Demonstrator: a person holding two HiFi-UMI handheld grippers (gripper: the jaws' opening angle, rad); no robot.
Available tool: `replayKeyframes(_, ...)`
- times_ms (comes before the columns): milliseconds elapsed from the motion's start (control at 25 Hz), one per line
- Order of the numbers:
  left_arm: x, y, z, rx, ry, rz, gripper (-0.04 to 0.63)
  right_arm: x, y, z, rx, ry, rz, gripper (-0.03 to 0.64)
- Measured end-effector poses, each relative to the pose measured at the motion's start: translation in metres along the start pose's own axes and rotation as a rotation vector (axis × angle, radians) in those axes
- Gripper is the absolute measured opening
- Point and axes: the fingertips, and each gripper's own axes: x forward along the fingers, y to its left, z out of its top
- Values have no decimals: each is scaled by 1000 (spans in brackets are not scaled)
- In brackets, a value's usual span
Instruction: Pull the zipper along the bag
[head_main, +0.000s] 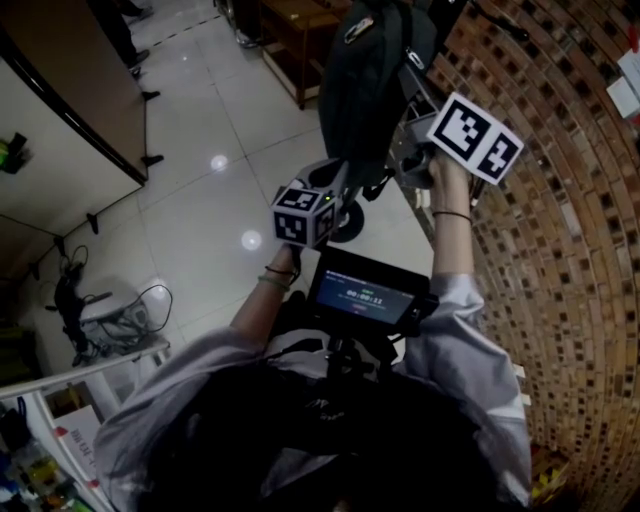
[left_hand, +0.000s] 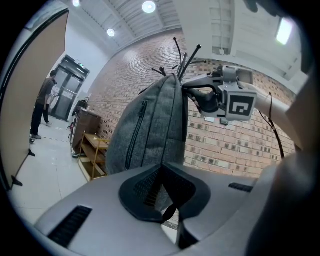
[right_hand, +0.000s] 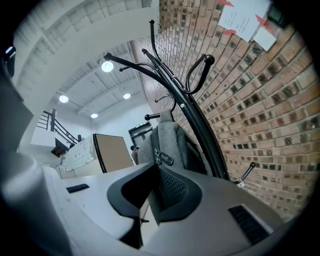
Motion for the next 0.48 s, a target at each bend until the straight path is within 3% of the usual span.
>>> replayKeyframes(160,-1,1,0,4,3,4,8,-10,-11,-17,-74,27,-57,31)
replayKeyframes(280,-3,1,-1,2,11,6,8,-19,-20,-39,-66,34,-53,31)
replayKeyframes(480,-1,-7,-2,2,19,6,8,-41,-54,-110,-45,103,-82,6)
